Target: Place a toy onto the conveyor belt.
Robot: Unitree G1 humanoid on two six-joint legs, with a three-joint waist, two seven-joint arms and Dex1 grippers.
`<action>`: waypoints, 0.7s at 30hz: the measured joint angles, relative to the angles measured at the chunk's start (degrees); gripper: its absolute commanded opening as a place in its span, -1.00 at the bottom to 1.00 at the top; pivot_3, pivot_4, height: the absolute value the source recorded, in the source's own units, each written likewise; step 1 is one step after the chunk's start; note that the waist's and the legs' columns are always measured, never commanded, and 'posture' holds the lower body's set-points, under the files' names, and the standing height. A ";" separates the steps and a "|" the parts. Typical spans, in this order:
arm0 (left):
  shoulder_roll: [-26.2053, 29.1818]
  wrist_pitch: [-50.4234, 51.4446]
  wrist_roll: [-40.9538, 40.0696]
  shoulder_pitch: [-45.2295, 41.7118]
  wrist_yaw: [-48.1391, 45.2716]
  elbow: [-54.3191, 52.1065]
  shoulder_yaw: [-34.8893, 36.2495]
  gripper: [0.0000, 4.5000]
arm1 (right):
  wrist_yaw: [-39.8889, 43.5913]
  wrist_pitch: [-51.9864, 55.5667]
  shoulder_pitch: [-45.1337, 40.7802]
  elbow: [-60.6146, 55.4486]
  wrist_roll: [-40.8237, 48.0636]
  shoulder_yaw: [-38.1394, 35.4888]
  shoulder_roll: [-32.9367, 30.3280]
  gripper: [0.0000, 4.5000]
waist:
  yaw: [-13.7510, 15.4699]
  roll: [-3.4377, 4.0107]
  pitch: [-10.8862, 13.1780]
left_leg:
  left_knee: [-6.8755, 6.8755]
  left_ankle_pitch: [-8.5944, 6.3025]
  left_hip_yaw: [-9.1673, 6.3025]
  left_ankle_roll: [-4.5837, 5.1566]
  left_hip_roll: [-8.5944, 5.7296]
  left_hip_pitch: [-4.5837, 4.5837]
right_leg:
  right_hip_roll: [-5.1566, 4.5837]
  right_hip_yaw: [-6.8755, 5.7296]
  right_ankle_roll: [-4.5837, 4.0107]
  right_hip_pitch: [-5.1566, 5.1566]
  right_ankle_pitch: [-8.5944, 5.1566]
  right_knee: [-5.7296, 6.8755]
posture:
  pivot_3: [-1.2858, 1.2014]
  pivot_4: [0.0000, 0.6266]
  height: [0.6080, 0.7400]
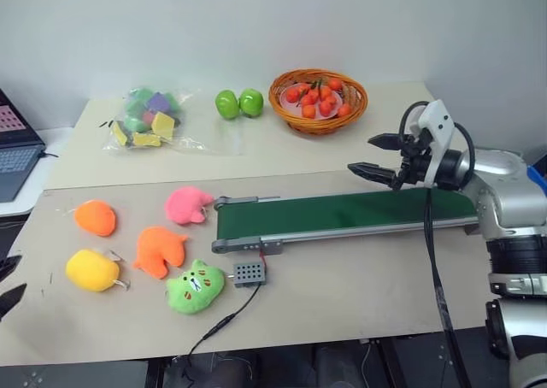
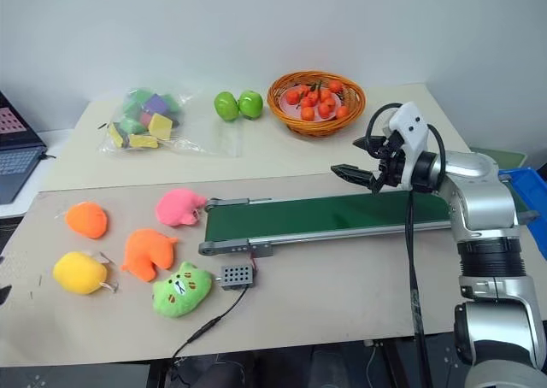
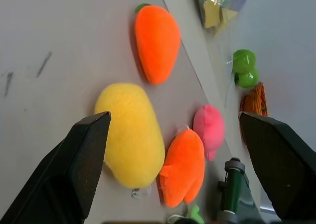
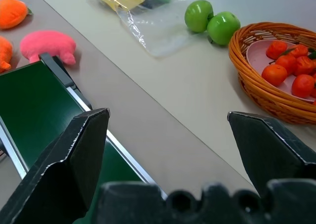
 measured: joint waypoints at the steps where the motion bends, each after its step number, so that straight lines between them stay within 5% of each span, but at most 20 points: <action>1: -0.39 -0.39 0.01 0.23 -0.28 0.81 -0.19 0.97 | 0.22 -0.03 -0.03 0.12 -0.05 0.00 0.00 1.00 | -0.01 0.00 0.00 | 0.00 0.00 0.01 0.00 0.00 0.00 | 0.01 0.00 -0.01 0.00 0.00 0.00 | 0.03 -0.52 1.00; 21: -9.43 -9.75 1.02 -14.66 -0.23 12.28 -12.17 0.97 | 1.94 1.59 -1.00 -2.20 -1.25 -0.84 -5.98 1.00 | 1.31 0.02 -0.12 | 0.05 -0.05 0.24 -0.01 0.01 0.07 | -0.04 0.05 -0.09 -0.05 0.06 -0.05 | 0.03 -0.52 1.00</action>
